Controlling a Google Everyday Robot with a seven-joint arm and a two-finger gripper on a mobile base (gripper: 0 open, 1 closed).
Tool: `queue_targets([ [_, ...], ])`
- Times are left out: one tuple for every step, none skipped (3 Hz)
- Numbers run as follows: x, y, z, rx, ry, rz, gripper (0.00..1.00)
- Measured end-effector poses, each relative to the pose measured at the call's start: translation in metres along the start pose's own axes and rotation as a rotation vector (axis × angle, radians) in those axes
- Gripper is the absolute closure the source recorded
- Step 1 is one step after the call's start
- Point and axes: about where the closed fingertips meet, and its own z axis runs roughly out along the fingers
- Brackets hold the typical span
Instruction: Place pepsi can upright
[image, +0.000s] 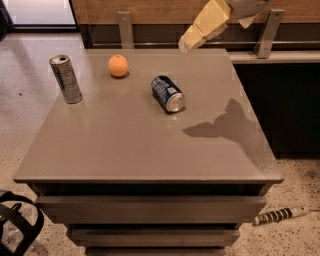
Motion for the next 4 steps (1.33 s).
queue_targets([
  [0.0,0.0,0.0,0.0,0.0,0.0,0.0],
  [-0.011,0.011,0.02,-0.003,0.042,-0.012,0.0],
  [-0.019,0.026,0.047,0.003,0.105,-0.006,0.0],
  [-0.021,0.037,0.072,0.013,0.172,0.015,0.0],
])
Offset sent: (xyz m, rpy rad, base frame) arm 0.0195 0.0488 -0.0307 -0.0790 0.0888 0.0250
